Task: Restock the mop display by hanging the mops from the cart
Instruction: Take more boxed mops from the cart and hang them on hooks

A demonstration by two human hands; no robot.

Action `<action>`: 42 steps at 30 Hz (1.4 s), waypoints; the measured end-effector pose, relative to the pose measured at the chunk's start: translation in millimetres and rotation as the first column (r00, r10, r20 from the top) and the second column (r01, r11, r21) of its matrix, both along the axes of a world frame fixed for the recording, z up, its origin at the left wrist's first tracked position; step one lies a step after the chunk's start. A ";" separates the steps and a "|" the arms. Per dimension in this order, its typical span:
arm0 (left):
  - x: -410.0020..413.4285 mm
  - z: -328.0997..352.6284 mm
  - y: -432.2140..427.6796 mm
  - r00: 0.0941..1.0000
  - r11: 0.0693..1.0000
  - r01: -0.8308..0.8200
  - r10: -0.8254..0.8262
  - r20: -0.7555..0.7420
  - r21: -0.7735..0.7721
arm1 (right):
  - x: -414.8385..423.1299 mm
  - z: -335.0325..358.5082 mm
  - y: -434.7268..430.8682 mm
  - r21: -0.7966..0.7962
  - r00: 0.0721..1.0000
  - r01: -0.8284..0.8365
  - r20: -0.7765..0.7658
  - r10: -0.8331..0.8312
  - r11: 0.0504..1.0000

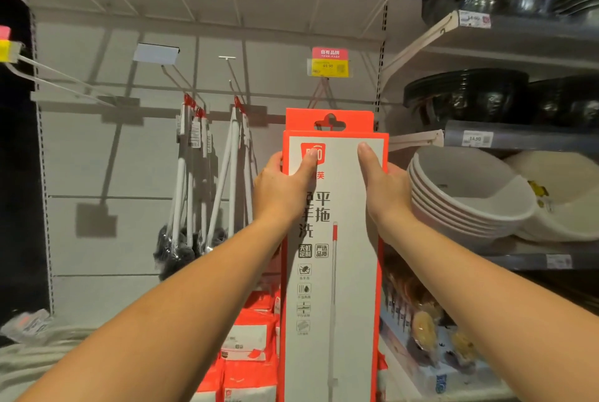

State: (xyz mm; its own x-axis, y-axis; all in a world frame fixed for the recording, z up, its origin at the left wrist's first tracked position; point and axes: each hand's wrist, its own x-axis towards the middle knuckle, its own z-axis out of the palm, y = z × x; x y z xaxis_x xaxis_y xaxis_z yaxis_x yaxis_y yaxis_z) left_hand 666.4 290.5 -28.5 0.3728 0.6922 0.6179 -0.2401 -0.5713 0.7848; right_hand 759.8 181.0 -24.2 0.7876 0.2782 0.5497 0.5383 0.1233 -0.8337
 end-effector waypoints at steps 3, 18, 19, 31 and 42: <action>17.6 7.3 17.5 1.000 1.000 0.007 -0.007 -0.002 0.006 | 15.5 7.9 15.2 0.000 1.000 0.013 -0.004 -0.013 1.000; 107.8 59.5 127.5 0.995 0.994 0.095 -0.095 0.014 0.048 | 95.9 57.1 115.4 0.080 0.992 0.119 0.039 -0.122 0.990; 112.8 63.5 131.9 0.994 0.993 0.105 -0.106 0.013 0.055 | 100.5 59.6 119.2 0.092 0.991 0.123 0.038 -0.127 0.988; 158.9 80.0 152.8 0.991 0.992 0.117 -0.119 0.056 0.048 | 140.9 80.0 136.7 0.103 0.988 0.122 0.087 -0.131 0.987; 171.2 92.1 143.0 0.996 0.993 0.048 -0.056 0.074 0.105 | 170.9 87.6 137.1 0.127 0.989 0.062 0.123 -0.077 0.990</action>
